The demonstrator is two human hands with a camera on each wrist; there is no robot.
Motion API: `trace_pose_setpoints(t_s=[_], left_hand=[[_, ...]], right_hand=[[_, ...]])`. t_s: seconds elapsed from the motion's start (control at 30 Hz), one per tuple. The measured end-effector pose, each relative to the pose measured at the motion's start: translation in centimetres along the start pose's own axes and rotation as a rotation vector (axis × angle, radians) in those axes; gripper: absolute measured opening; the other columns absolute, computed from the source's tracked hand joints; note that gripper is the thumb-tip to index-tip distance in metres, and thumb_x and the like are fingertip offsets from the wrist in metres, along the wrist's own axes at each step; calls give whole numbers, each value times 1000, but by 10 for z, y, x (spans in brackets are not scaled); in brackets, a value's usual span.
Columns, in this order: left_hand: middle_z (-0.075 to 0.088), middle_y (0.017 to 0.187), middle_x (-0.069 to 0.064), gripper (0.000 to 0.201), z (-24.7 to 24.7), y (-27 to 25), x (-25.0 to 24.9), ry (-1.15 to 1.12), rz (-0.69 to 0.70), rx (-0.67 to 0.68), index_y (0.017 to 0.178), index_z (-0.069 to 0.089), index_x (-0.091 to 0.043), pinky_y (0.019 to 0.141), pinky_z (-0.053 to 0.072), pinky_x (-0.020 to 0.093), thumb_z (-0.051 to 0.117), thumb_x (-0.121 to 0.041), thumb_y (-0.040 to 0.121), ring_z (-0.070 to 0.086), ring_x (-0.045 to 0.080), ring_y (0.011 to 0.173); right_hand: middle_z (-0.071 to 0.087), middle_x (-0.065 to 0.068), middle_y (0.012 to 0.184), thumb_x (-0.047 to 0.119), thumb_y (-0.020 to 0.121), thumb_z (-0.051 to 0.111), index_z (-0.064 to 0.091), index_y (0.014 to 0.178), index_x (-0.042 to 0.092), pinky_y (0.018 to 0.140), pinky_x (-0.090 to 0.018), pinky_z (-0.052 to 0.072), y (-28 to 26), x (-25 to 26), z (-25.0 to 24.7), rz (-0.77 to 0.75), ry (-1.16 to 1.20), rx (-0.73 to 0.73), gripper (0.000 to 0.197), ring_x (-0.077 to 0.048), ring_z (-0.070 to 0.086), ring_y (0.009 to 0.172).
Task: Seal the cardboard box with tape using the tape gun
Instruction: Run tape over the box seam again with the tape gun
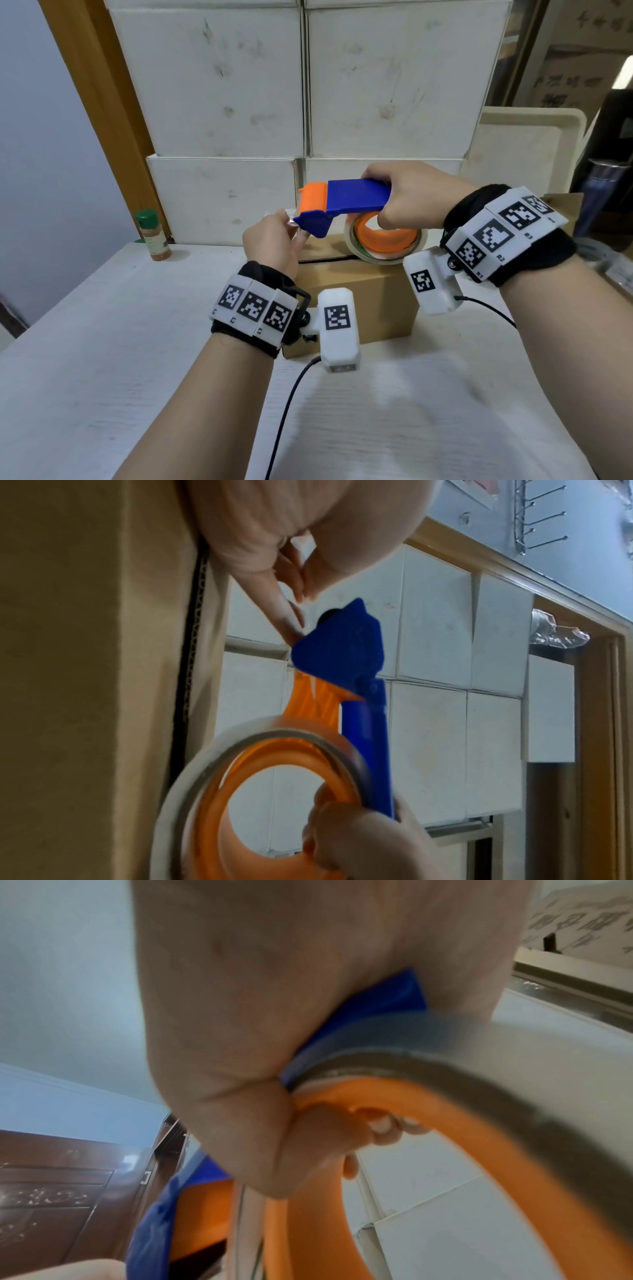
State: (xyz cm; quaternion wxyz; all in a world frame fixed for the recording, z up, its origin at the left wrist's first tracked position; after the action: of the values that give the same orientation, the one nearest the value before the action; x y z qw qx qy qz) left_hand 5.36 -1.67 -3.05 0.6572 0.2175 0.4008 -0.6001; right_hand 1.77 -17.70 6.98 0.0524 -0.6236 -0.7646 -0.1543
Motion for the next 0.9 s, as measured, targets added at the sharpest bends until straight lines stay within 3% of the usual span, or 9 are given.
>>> trace_pose_setpoints(t_s=[0.1, 0.23, 0.37, 0.5, 0.6, 0.73, 0.9], left_hand=[[49, 73, 5, 24, 1, 0, 1, -2, 3, 21, 72, 44, -11, 55, 51, 16, 42, -4, 95, 52, 12, 63], [47, 69, 7, 17, -3, -1, -8, 11, -24, 132, 76, 52, -2, 79, 57, 31, 50, -1, 93, 56, 16, 66], [49, 64, 5, 27, -20, 0, -28, 299, -36, 176, 81, 59, 0, 52, 57, 20, 47, -17, 98, 61, 13, 60], [54, 58, 1, 34, -38, -7, -28, 533, -16, 158, 81, 64, -3, 42, 50, 13, 44, -24, 99, 60, 5, 42], [60, 47, -8, 32, -49, -9, -26, 658, 59, 124, 74, 63, -9, 45, 46, 14, 46, -24, 97, 59, 4, 49], [55, 64, -1, 39, -55, -8, -26, 773, 171, 87, 69, 64, -12, 56, 44, 21, 43, -27, 98, 56, 11, 61], [52, 64, 2, 41, -64, -7, -19, 815, 181, 53, 66, 59, -12, 55, 42, 22, 41, -31, 98, 51, 13, 63]], right_hand=[[54, 4, 81, 6, 74, 58, 52, 102, 27, 54, -22, 33, -1, -4, -1, 19, -9, 2, 35, -9, 48, 68], [58, 0, 88, 6, 73, 58, 55, 106, 24, 55, -23, 36, 0, -5, -2, 13, -17, 4, 38, -15, 50, 71], [60, 0, 94, 4, 73, 58, 56, 112, 24, 57, -22, 38, 2, -1, -2, -17, -1, 32, 44, -14, 51, 73], [61, 1, 96, 4, 74, 56, 55, 113, 24, 57, -21, 38, 3, 11, 2, -57, -46, 59, 44, -14, 51, 74], [61, 2, 94, 4, 73, 54, 57, 111, 24, 57, -22, 38, 5, 17, 4, -71, -84, 64, 43, -16, 52, 75], [60, 1, 90, 4, 73, 53, 58, 109, 24, 57, -24, 39, 7, 22, 6, -87, -137, 74, 41, -17, 52, 73], [56, 4, 86, 6, 74, 53, 57, 109, 24, 55, -22, 36, 10, 28, 9, -101, -174, 87, 40, -14, 50, 71]])
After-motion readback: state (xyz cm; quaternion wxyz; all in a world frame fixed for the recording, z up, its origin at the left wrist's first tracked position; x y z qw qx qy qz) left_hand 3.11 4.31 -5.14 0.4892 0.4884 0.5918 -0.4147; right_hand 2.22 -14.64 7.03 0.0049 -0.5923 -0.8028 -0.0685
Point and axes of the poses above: each hand's wrist, its own y-axis towards the middle knuckle, its own z-axis out of the palm, x = y × z, the point moved 7 cm from there along y, towards the middle knuckle
